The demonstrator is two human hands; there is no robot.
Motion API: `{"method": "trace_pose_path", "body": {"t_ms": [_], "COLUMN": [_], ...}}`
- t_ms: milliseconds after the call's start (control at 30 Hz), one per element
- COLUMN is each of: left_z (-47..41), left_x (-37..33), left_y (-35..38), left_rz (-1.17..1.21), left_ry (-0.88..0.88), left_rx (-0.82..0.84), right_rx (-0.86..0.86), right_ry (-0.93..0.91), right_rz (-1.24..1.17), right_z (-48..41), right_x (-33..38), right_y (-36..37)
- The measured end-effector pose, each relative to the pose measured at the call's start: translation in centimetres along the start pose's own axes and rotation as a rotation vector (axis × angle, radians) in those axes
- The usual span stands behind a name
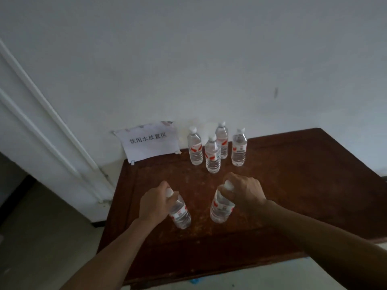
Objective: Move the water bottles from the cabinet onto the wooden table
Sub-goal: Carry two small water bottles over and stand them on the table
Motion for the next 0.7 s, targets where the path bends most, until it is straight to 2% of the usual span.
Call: {"method": "trace_pose_path", "body": {"t_ms": [300, 700], "left_z": [-13.9, -25.2], "left_x": [-1.6, -3.3], "left_y": [1.7, 4.8], "left_rz": [0.059, 0.071], "left_ry": [0.062, 0.332], "left_rx": [0.055, 0.14], "right_rx": [-0.025, -0.075], "right_ry": [0.047, 0.085], "right_rz": [0.0, 0.073], "right_z": [-11.9, -16.0], "right_x": [-3.2, -4.1], "right_y": [1.1, 4.1]}}
Point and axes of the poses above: each hand's wrist, its own z-axis away from the middle knuckle, its own y-axis out of the palm, x = y × z, the point moved 5 cm from there along -z, towards the middle knuckle, and after that the axes turned 6 degrees about x, right-handed, at the moved point
